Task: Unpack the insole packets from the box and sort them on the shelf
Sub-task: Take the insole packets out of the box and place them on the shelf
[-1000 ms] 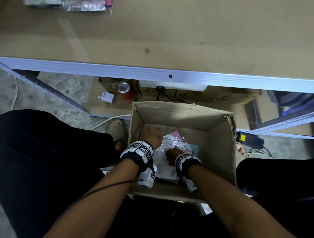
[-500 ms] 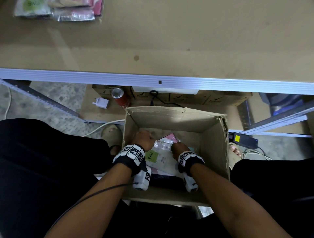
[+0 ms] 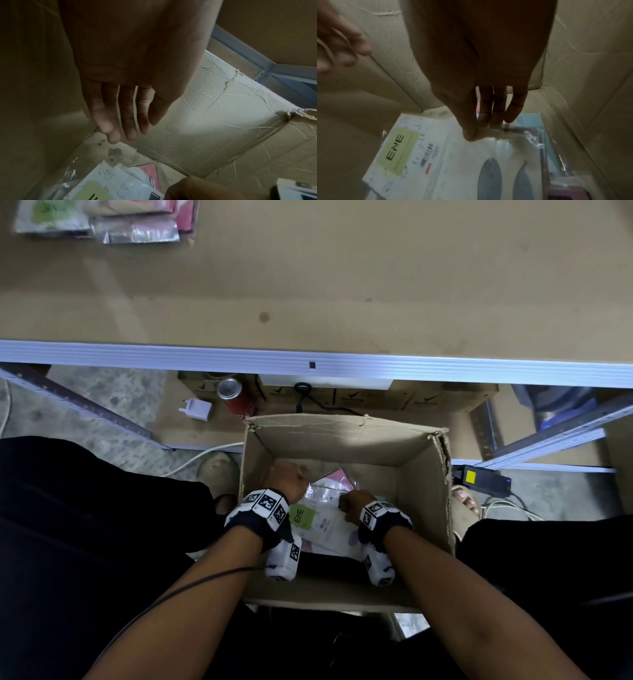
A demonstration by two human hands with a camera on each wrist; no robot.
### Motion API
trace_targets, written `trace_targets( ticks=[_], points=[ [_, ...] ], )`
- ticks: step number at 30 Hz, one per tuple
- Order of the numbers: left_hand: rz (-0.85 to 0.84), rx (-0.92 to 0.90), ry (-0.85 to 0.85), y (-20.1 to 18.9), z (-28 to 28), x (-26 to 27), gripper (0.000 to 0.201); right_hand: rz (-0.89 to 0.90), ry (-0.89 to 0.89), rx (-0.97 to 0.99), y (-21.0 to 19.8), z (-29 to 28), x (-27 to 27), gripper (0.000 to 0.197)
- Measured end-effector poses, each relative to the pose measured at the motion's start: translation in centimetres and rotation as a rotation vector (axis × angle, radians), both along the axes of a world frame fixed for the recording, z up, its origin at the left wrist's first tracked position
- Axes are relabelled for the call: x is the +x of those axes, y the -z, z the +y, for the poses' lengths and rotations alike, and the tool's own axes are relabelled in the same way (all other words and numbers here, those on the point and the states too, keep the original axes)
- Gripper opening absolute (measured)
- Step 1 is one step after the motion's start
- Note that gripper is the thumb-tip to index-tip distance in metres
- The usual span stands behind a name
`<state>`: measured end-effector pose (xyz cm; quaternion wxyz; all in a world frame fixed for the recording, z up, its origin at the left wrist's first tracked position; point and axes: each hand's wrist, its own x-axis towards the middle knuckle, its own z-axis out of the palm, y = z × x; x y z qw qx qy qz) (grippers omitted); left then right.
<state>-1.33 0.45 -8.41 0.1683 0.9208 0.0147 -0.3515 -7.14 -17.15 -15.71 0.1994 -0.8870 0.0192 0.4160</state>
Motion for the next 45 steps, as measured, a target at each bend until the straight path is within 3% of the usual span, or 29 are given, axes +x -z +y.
trace_targets(
  ticks=[11,17,22,35,45],
  points=[
    [0.012,0.039,0.090,1.7,-1.4,-0.4,0.024,-0.142,0.310,-0.023,-1.9,-3.2,-1.3,0.023],
    [0.150,0.006,0.054,3.6,-2.4,-1.1,0.030,-0.238,0.454,-0.066,-3.4,-4.0,-0.8,0.012],
    [0.142,-0.057,0.086,5.7,-3.2,-2.4,0.032,-0.266,0.607,-0.018,-4.5,-4.4,-1.3,0.009],
    [0.317,0.038,0.467,9.3,-2.2,-5.1,0.045,-0.261,0.583,0.019,-7.2,-5.0,-2.8,0.015],
    [0.279,0.012,0.546,10.2,-1.7,-4.9,0.052,-0.227,0.535,-0.091,-8.0,-3.9,-2.8,0.022]
  ],
)
